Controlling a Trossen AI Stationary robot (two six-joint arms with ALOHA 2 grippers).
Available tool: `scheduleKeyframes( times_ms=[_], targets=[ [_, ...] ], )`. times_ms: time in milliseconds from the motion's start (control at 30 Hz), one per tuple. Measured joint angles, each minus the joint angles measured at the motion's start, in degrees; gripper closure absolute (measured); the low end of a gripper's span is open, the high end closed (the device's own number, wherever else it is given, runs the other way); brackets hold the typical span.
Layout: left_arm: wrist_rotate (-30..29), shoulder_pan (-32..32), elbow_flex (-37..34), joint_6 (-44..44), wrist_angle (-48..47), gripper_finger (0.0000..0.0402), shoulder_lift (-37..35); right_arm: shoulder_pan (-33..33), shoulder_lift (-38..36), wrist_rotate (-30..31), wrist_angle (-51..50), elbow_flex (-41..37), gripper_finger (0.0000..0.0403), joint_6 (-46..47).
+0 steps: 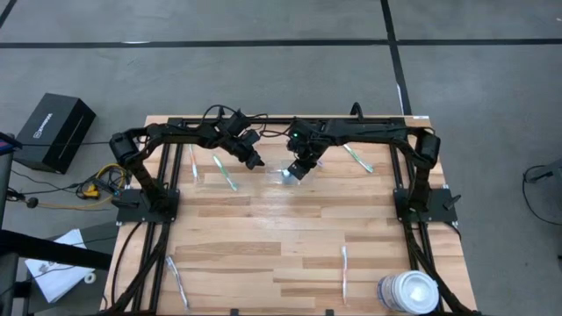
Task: Pick & Place toothbrushing station
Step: Adjust the blue mouthwash in the transparent organizer
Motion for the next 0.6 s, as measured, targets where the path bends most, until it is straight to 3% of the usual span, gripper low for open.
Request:
scheduleKeyframes(
  times_ms=[600],
  targets=[
    [0.0, 0.0, 0.0, 0.0, 0.0, 0.0401, 0.0, -0.1, 0.1, 0.9, 0.1, 0.0, 0.0403, -0.5]
  ],
)
